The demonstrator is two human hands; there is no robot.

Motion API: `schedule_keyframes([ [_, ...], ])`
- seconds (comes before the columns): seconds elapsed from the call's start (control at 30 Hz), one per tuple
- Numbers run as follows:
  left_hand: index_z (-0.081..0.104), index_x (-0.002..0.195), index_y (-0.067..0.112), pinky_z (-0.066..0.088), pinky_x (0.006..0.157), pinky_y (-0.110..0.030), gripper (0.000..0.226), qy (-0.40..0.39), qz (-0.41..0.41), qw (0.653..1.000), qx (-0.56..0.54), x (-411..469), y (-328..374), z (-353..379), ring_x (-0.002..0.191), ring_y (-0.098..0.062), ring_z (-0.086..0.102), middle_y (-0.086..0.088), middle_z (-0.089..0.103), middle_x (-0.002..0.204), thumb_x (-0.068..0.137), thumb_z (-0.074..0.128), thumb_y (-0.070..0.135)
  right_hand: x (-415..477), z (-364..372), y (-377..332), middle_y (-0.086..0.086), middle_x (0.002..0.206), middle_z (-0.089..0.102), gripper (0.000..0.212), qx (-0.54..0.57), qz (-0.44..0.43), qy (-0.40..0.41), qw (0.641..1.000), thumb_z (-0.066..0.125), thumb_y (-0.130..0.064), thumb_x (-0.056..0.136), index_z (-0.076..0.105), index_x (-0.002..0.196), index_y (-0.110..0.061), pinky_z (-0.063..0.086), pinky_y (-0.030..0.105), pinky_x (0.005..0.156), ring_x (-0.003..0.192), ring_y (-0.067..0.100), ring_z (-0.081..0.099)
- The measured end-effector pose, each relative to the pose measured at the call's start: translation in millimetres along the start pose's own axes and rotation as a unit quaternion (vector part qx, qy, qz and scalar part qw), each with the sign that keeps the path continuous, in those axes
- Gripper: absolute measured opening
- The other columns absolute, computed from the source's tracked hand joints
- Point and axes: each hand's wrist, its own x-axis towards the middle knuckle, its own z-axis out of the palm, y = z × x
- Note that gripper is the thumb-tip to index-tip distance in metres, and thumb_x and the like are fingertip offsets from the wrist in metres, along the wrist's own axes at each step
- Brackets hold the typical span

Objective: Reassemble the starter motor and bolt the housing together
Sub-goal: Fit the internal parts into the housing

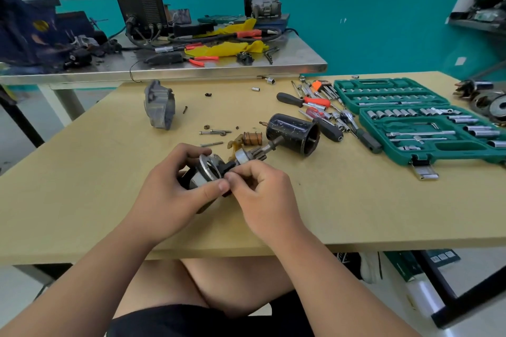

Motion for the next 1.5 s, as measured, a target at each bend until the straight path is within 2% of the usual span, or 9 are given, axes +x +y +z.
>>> schedule_keyframes([
  [0.17, 0.063, 0.096, 0.036, 0.049, 0.059, -0.012, 0.045, -0.020, -0.042, 0.999, -0.014, 13.3, 5.3, -0.3, 0.070, 0.000, 0.063, 0.012, 0.068, 0.087, 0.057, 0.075, 0.056, 8.4, -3.9, -4.5, -0.010, 0.076, 0.067, 0.006, 0.024, -0.001, -0.006, 1.000, 0.066, -0.030, 0.088, 0.070, 0.084, -0.027, 0.052, 0.021, 0.062, 0.072, 0.004, 0.062],
  [0.27, 0.066, 0.090, 0.033, 0.047, 0.045, -0.021, 0.033, -0.029, -0.093, 0.994, -0.044, 23.0, 11.4, -1.3, 0.060, -0.010, 0.063, 0.004, 0.069, 0.081, 0.062, 0.075, 0.049, 17.4, -6.4, -8.1, -0.013, 0.071, 0.065, 0.009, 0.024, 0.009, -0.016, 1.000, 0.064, -0.033, 0.089, 0.067, 0.080, -0.031, 0.050, 0.015, 0.058, 0.070, 0.001, 0.061],
  [0.33, 0.065, 0.087, 0.025, 0.050, 0.046, -0.033, 0.040, -0.040, -0.123, 0.990, -0.063, 29.6, 16.6, -3.2, 0.059, -0.023, 0.064, -0.005, 0.069, 0.079, 0.060, 0.075, 0.053, 23.9, -6.7, -9.2, -0.014, 0.069, 0.063, 0.010, 0.013, 0.008, -0.021, 1.000, 0.063, -0.031, 0.089, 0.069, 0.083, -0.027, 0.046, 0.012, 0.055, 0.068, -0.001, 0.059],
  [0.47, 0.064, 0.083, 0.017, 0.050, 0.046, -0.034, 0.052, -0.043, -0.149, 0.986, -0.069, 36.5, 23.9, -5.9, 0.060, -0.030, 0.063, -0.013, 0.070, 0.079, 0.055, 0.072, 0.060, 32.9, -7.2, -10.4, -0.015, 0.064, 0.058, 0.012, -0.004, -0.002, -0.025, 1.000, 0.062, -0.029, 0.090, 0.069, 0.082, -0.023, 0.038, 0.008, 0.051, 0.063, -0.005, 0.052],
  [0.7, 0.069, 0.083, 0.022, 0.046, 0.041, -0.029, 0.043, -0.041, -0.139, 0.988, -0.062, 33.7, 24.5, -9.8, 0.057, -0.026, 0.063, -0.010, 0.070, 0.074, 0.058, 0.073, 0.057, 37.3, -16.9, -11.4, -0.017, 0.062, 0.057, 0.013, -0.012, -0.012, -0.091, 0.996, 0.058, -0.027, 0.092, 0.065, 0.080, -0.028, 0.038, 0.008, 0.049, 0.059, -0.006, 0.053],
  [0.93, 0.074, 0.085, 0.036, 0.038, 0.036, -0.018, 0.040, -0.044, -0.141, 0.989, -0.009, 34.4, 28.0, -18.6, 0.046, -0.008, 0.058, 0.003, 0.069, 0.066, 0.055, 0.083, 0.060, 30.1, -4.6, -8.3, -0.017, 0.066, 0.055, 0.010, -0.040, -0.024, -0.049, 0.998, 0.058, -0.031, 0.092, 0.064, 0.084, -0.027, 0.036, 0.015, 0.053, 0.063, -0.002, 0.051],
  [1.03, 0.074, 0.083, 0.038, 0.036, 0.034, -0.013, 0.033, -0.045, -0.140, 0.989, 0.019, 34.8, 30.7, -22.0, 0.047, -0.001, 0.058, 0.010, 0.068, 0.066, 0.058, 0.070, 0.059, 29.3, -0.7, -9.3, -0.017, 0.067, 0.056, 0.011, -0.032, -0.025, -0.040, 0.998, 0.058, -0.032, 0.091, 0.065, 0.086, -0.025, 0.038, 0.015, 0.052, 0.066, -0.001, 0.053],
  [1.2, 0.074, 0.080, 0.038, 0.035, 0.034, -0.013, 0.011, -0.042, -0.144, 0.988, 0.042, 36.1, 29.6, -24.2, 0.046, 0.000, 0.056, 0.012, 0.066, 0.063, 0.075, 0.071, 0.048, 29.8, 6.1, -10.9, -0.019, 0.066, 0.053, 0.013, -0.055, -0.034, -0.015, 0.998, 0.058, -0.030, 0.092, 0.066, 0.087, -0.022, 0.040, 0.018, 0.055, 0.065, 0.000, 0.052],
  [1.5, 0.073, 0.081, 0.039, 0.035, 0.035, -0.011, 0.014, -0.045, -0.121, 0.991, 0.041, 37.8, 31.5, -18.6, 0.047, 0.002, 0.056, 0.014, 0.067, 0.065, 0.073, 0.071, 0.050, 29.0, 4.6, -9.9, -0.016, 0.070, 0.056, 0.014, -0.059, -0.037, 0.003, 0.998, 0.057, -0.031, 0.093, 0.065, 0.088, -0.021, 0.047, 0.026, 0.059, 0.069, 0.006, 0.056],
])
